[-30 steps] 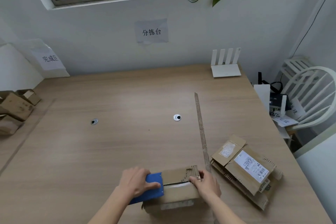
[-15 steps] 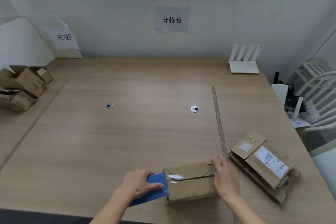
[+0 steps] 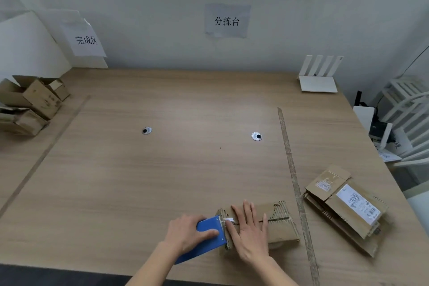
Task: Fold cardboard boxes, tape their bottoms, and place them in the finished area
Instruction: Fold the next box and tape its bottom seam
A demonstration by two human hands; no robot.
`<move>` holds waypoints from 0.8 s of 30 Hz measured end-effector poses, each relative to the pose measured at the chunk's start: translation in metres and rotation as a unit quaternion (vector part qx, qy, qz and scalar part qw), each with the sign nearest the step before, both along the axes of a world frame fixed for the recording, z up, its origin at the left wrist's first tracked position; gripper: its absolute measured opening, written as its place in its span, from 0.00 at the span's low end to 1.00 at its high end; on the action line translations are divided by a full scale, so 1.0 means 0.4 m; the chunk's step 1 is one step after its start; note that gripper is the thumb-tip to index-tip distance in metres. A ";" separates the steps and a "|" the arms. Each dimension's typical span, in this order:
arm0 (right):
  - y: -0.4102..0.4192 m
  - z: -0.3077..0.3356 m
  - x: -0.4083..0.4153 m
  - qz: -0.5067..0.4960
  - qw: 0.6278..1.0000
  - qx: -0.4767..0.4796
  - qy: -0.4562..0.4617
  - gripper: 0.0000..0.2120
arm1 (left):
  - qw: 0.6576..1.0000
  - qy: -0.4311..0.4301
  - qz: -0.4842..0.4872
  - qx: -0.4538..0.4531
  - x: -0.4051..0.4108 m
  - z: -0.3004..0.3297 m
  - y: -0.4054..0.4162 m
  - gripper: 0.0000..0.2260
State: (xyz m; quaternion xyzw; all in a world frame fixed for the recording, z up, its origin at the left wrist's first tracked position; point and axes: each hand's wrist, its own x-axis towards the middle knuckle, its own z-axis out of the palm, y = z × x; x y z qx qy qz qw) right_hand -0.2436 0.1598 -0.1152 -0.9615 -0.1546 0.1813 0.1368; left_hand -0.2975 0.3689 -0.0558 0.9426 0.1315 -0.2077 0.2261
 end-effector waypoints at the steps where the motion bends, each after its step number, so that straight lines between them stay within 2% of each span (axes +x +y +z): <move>1: 0.020 0.000 -0.003 -0.017 1.000 0.009 0.001 0.28 | 1.000 0.001 -0.002 0.000 -0.001 -0.001 0.007 0.30; 6: 0.042 -0.039 -0.035 0.021 0.999 -0.032 0.018 0.32 | 0.999 0.022 -0.021 0.032 -0.016 -0.009 0.058 0.30; 8: 0.047 -0.051 -0.058 0.034 0.998 -0.045 -0.039 0.34 | 0.998 0.034 -0.022 0.036 -0.027 -0.020 0.078 0.29; 11: 0.069 -0.041 -0.072 0.009 0.998 -0.025 -0.064 0.33 | 0.999 0.037 -0.018 0.024 -0.044 -0.032 0.092 0.29; 17: 0.068 -0.108 -0.065 0.020 0.996 -0.080 -0.022 0.36 | 0.994 0.063 -0.073 0.058 -0.042 -0.050 0.113 0.30; 19: 0.074 -0.105 -0.063 0.018 0.996 -0.087 0.002 0.35 | 0.992 0.080 -0.072 0.063 -0.056 -0.060 0.143 0.30; 24: 0.072 -0.103 -0.067 0.019 0.996 -0.082 -0.002 0.34 | 0.992 0.077 -0.047 0.083 -0.082 -0.101 0.172 0.32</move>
